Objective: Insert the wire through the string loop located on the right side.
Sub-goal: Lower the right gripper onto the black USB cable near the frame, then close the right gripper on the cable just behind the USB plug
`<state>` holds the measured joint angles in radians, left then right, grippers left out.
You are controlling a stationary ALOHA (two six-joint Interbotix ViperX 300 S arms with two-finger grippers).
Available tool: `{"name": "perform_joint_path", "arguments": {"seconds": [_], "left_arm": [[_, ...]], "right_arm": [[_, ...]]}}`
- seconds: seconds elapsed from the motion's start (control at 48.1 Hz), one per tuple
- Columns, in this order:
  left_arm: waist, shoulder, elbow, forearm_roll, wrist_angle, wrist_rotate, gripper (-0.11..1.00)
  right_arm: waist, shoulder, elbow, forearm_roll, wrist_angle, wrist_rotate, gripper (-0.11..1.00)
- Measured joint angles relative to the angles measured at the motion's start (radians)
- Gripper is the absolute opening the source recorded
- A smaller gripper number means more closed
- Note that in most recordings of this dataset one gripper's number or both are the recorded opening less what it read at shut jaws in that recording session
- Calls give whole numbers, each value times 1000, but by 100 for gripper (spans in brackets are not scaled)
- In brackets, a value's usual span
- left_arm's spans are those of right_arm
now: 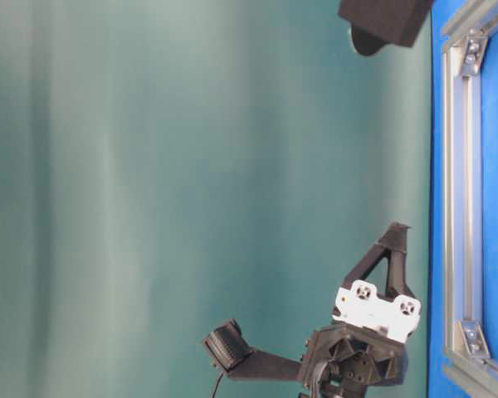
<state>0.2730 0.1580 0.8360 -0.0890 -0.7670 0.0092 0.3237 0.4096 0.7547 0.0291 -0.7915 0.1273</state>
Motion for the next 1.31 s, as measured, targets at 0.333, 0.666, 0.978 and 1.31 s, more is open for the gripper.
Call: {"name": "perform_joint_path", "arguments": {"seconds": [0.333, 0.666, 0.978, 1.31], "left_arm": [[0, 0, 0, 0, 3, 0, 0], [0, 0, 0, 0, 8, 0, 0], [2, 0, 0, 0, 8, 0, 0], [0, 0, 0, 0, 8, 0, 0]], "right_arm": [[0, -2, -2, -2, 20, -3, -4], [0, -35, -2, -5, 72, -3, -4], [0, -187, -2, -5, 210, -11, -4], [0, -284, -2, -8, 275, -14, -4]]}}
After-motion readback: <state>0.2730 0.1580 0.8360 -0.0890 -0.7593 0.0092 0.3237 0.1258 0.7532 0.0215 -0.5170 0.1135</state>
